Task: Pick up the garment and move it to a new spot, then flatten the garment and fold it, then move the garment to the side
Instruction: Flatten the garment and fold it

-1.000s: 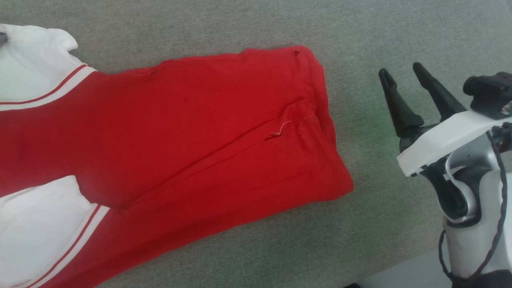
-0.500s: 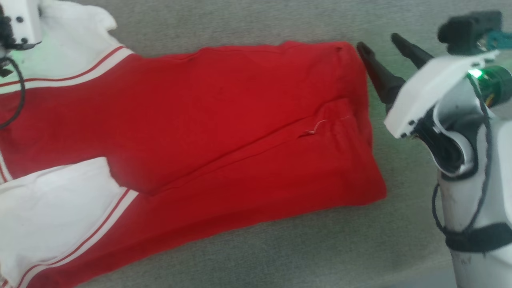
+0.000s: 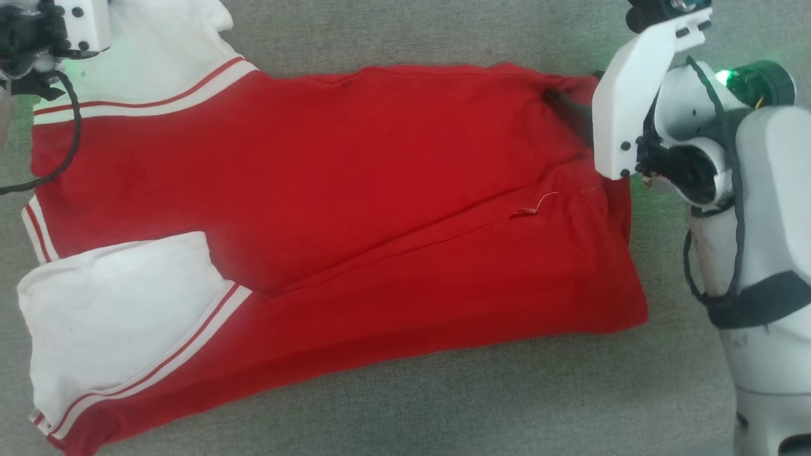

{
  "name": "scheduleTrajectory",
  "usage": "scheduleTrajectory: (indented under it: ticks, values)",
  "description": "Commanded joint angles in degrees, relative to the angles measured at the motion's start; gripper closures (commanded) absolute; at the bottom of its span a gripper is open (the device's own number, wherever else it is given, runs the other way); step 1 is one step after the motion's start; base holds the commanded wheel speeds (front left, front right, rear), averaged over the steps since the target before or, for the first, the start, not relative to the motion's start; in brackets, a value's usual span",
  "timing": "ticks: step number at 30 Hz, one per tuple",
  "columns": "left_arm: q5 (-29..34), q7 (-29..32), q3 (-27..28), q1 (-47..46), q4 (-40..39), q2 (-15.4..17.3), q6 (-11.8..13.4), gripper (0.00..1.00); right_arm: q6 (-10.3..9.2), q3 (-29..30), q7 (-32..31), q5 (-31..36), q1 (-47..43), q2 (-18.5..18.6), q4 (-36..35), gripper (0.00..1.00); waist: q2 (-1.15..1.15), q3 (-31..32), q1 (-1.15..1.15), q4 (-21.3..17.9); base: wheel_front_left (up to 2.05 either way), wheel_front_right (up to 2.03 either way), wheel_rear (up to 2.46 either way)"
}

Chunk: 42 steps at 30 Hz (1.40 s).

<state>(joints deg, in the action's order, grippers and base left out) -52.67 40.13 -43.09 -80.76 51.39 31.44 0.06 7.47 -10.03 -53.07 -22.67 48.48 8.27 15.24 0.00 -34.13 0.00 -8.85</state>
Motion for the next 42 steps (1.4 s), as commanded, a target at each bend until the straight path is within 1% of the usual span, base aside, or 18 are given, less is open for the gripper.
scheduleTrajectory:
  ticks: [1, 2, 7, 10, 13, 17, 21, 24, 28, 31, 33, 36, 37, 38, 42]
  values:
    - [0.36, -0.55, -0.2, -0.26, 0.73, -0.15, -0.39, 1.0, 0.03, -1.53, -2.55, -0.19, -2.07, -0.85, 3.1, 0.56, 0.0, 0.07, 0.0, 0.25, 0.0, 0.0, 0.0]
    - [0.19, -1.11, -0.06, -0.41, 1.1, -0.46, -0.67, 1.0, 0.04, -1.55, -3.82, -0.17, -2.01, -0.75, 3.74, 1.0, 0.0, 0.16, 0.0, 0.45, 0.0, 0.0, 0.0]
    - [-0.07, -2.94, 0.05, -1.29, 2.94, -1.87, -1.78, 1.0, 0.01, 1.05, -3.9, 2.19, -0.05, -0.56, 3.92, 1.0, 0.0, 1.23, 0.0, 1.54, 0.0, 0.0, 0.0]
    - [-0.36, -3.34, -0.04, -1.66, 3.74, -2.49, -2.6, 1.0, 0.02, 1.6, -3.59, 2.18, 0.11, -0.83, 3.12, 1.0, 0.0, 2.46, 0.0, 2.28, 0.0, 0.0, 0.0]
    - [-0.86, -2.6, -0.08, -1.67, 4.3, -3.04, -3.29, 1.0, 0.02, 2.03, -2.96, 2.55, 0.0, -0.01, 1.42, 1.0, 0.0, 3.97, 0.0, 3.22, 0.0, 0.0, 0.0]
    - [-1.66, -0.74, -0.35, -0.99, 4.25, -3.64, -3.6, 1.0, 0.02, 2.12, -3.05, 2.31, -1.28, 1.53, -0.87, 1.0, 0.0, 6.44, 0.0, 4.59, 0.0, 0.0, 0.0]
    - [-1.53, 1.31, -1.32, 0.47, 2.75, -3.37, -3.49, 1.0, 0.02, 2.25, -3.75, 1.38, -3.19, 3.36, -3.2, 1.0, 0.0, 9.22, 0.0, 6.1, 0.0, 0.0, 0.0]
    - [-1.44, 2.38, -1.91, 1.84, 0.29, -3.04, -2.76, 1.0, 0.02, 2.57, -3.93, 0.65, -4.96, 4.85, -5.36, 1.0, 0.0, 11.25, 0.0, 7.22, 0.0, 0.0, 0.0]
    - [-0.84, 3.83, -2.97, 5.08, -5.42, -1.08, -1.58, 1.0, 0.02, 3.04, -5.39, -0.64, -7.96, 6.21, -8.53, 1.0, 0.0, 13.71, 0.0, 8.19, 0.0, 0.0, 0.0]
    - [-0.76, 5.41, -3.7, 8.16, -11.79, 0.93, 0.13, 1.0, 0.02, 3.89, -6.6, -1.38, -10.46, 7.28, -11.45, 1.0, 0.0, 15.2, 0.0, 8.91, 0.0, 0.0, 0.0]
    - [-1.07, 6.6, -3.85, 10.67, -17.02, 2.81, 1.88, 1.0, 0.02, 4.52, -7.51, -1.73, -12.37, 7.84, -13.6, 1.0, 0.0, 16.01, 0.0, 9.32, 0.0, 0.0, 0.0]
    - [-1.75, 8.85, -4.03, 15.08, -26.09, 6.3, 5.43, 1.0, 0.02, 5.69, -9.09, -2.42, -15.37, 8.35, -17.05, 1.0, 0.0, 16.94, 0.0, 9.8, 0.0, 0.0, 0.0]
    - [-1.75, 8.85, -4.03, 15.08, -26.09, 6.3, 5.43, 1.0, 0.02, 5.69, -9.09, -2.42, -15.37, 8.35, -17.05, 1.0, 0.0, 16.94, 0.0, 9.8, 0.0, 0.0, 0.0]
    - [-1.84, 9.59, -4.17, 16.64, -29.64, 7.55, 6.74, 1.0, 0.02, 6.17, -9.68, -2.86, -16.35, 8.65, -18.09, 1.0, 0.0, 17.15, 0.0, 9.98, 0.0, 0.0, 0.0]
    - [-2.7, 12.57, -4.09, 23.51, -43.9, 13.18, 13.34, 1.0, 0.02, 7.82, -11.96, -3.96, -20.58, 9.54, -22.03, 1.0, 0.0, 17.83, 0.0, 10.6, 0.0, 0.0, 0.0]
